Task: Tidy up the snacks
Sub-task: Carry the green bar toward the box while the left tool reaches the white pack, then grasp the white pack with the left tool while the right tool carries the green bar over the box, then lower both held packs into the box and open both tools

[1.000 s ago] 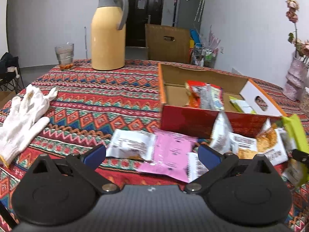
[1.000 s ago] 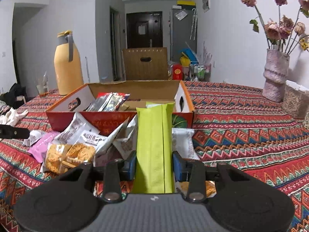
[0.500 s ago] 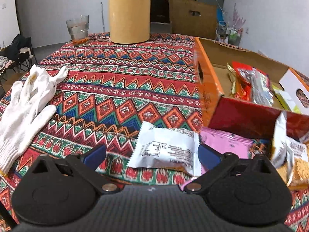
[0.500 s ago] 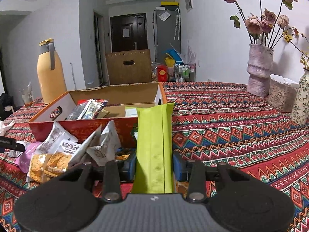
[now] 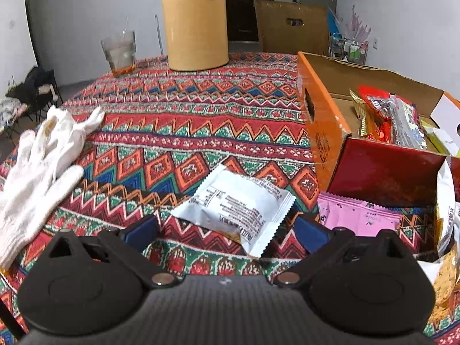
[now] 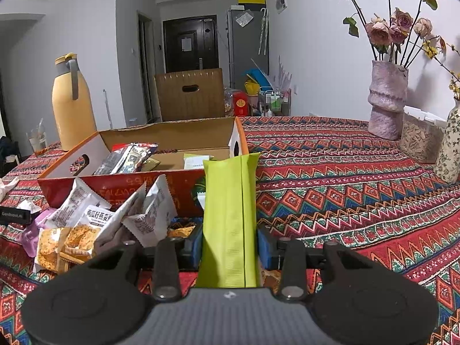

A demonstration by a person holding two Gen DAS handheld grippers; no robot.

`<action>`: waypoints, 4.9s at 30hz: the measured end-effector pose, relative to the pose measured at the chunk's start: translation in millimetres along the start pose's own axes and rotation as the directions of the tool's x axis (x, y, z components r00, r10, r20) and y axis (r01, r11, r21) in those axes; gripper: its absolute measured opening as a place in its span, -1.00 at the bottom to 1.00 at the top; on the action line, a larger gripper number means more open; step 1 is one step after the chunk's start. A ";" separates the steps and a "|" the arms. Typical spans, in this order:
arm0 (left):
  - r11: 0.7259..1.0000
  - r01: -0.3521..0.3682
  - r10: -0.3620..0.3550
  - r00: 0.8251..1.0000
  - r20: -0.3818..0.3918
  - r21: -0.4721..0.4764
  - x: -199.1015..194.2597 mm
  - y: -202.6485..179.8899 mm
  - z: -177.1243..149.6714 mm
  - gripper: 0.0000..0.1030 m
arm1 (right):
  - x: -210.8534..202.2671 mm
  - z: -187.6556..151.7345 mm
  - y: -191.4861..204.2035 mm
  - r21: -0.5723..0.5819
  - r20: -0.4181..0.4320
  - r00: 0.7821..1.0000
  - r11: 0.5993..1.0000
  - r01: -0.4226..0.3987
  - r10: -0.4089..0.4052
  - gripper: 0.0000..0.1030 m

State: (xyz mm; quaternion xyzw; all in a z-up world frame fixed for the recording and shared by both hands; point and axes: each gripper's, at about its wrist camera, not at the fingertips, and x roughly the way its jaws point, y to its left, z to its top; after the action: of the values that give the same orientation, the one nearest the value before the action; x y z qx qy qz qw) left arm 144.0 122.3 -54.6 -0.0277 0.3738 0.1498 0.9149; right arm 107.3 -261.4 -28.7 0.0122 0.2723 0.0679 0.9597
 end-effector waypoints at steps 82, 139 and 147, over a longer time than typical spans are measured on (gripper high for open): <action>0.946 0.277 -0.283 0.959 0.014 0.168 13.8 21.7 40.9 -0.49 | -16.9 9.0 -13.0 0.130 0.029 0.984 0.977 0.171 -0.176 -0.27; 0.978 0.206 -0.198 0.957 0.210 -0.017 -9.2 -106.7 75.2 -0.48 | 115.9 92.1 34.6 0.020 0.062 0.988 0.989 -0.143 0.142 -0.27; 0.978 0.207 -0.201 0.944 0.262 0.004 -21.0 -108.4 68.2 0.56 | 104.5 87.6 32.5 0.016 0.078 0.984 0.987 -0.162 0.160 0.56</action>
State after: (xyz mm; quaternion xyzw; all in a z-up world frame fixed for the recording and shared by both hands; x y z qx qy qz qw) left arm 207.8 24.7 2.3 -0.0571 0.2436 0.0608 0.9663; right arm 237.3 -213.7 -6.5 0.0474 0.2343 0.1417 0.9606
